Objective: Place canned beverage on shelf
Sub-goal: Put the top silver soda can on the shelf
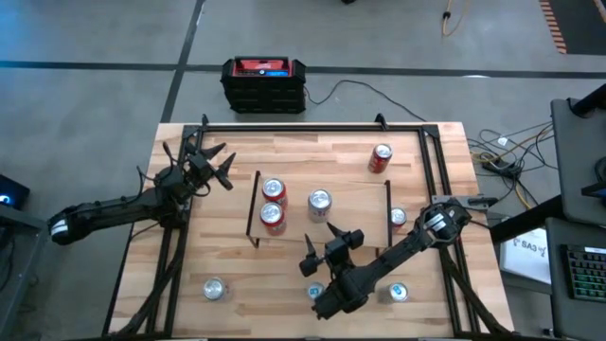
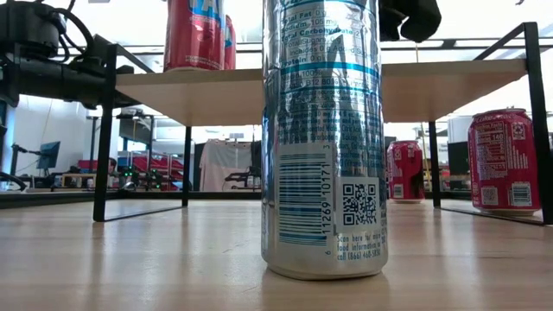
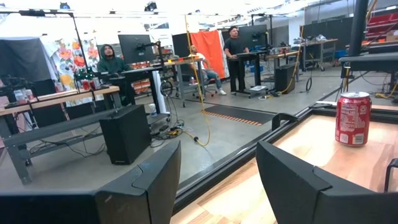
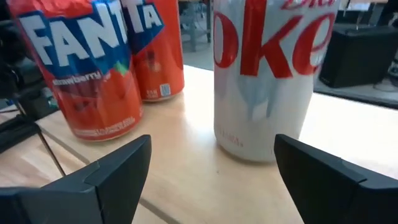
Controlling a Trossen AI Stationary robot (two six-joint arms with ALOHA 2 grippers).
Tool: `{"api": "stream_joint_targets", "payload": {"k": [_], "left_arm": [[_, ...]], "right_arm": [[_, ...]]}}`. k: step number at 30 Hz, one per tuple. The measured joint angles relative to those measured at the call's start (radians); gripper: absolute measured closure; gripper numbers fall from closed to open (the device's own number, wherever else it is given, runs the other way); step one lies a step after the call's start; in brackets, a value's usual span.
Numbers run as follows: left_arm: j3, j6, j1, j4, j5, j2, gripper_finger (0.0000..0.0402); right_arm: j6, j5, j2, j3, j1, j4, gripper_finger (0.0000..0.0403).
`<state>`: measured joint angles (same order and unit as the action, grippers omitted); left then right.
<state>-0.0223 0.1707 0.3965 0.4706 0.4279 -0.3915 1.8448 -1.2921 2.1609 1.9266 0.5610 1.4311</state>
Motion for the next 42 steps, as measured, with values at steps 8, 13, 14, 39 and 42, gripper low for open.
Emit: {"api": "stream_joint_targets", "payload": {"k": [8,13,14,39,42], "left_arm": [[0.0,0.0,0.0,0.0,0.0,0.0,0.0207],[0.0,0.0,0.0,0.0,0.0,0.0,0.0207],[0.0,0.0,0.0,0.0,0.0,0.0,0.0207],[0.0,0.0,0.0,0.0,0.0,0.0,0.0207],[0.0,0.0,0.0,0.0,0.0,0.0,0.0207]], "right_arm": [[0.096,0.063,0.0,0.0,-0.001,0.015,0.0029],[0.157,0.062,0.0,0.0,-0.003,0.014,0.0012],[0.157,0.062,0.0,0.0,-0.003,0.014,0.0012],[0.282,0.094,0.0,0.048,-0.028,0.138,0.0012],[0.247,0.087,0.0,0.048,-0.04,0.139,0.0012]]}}
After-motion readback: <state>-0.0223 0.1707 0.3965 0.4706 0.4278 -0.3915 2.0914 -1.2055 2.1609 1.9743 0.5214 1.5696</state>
